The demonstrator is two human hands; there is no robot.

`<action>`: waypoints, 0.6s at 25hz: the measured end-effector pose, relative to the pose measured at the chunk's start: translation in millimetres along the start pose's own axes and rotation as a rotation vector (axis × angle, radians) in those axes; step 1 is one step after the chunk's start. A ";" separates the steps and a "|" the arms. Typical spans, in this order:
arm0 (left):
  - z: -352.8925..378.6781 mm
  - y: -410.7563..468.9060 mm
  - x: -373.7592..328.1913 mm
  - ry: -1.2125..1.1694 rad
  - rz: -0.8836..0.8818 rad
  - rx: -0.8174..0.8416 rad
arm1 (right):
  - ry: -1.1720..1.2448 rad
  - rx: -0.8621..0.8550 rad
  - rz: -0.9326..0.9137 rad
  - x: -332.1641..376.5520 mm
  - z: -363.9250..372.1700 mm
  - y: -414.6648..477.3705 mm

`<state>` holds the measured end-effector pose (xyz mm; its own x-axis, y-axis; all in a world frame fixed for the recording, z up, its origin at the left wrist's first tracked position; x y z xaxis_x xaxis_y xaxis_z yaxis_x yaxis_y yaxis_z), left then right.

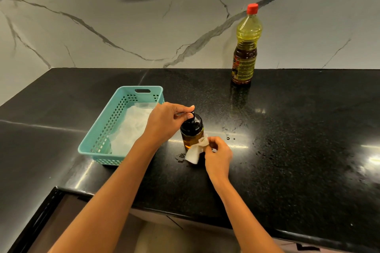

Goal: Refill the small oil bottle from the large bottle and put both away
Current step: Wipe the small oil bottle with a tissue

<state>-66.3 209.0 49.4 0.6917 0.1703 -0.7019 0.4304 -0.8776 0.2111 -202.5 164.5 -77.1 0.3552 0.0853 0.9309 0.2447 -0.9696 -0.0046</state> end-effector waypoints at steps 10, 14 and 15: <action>0.5 -0.6 2.8 -0.038 -0.002 -0.037 | 0.021 0.103 -0.010 4.5 8.6 -1.4; 0.4 -1.9 2.5 -0.041 -0.007 -0.046 | -0.070 0.069 -0.119 14.4 -1.6 17.9; 0.5 -2.1 2.6 -0.039 -0.009 -0.044 | -0.051 0.046 -0.157 25.1 -3.1 19.3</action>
<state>-65.7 211.1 46.8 0.6649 0.1595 -0.7297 0.4619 -0.8556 0.2338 -191.6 147.2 -52.7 0.3542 0.2478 0.9017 0.3412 -0.9320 0.1222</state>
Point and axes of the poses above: each hand's wrist, its own y-axis towards the middle knuckle, its own z-axis out of the palm, x = y × z, the point moved 6 cm from there along y, towards the middle knuckle, and after that the axes turned 11 degrees about -y, right-handed, at the moved point
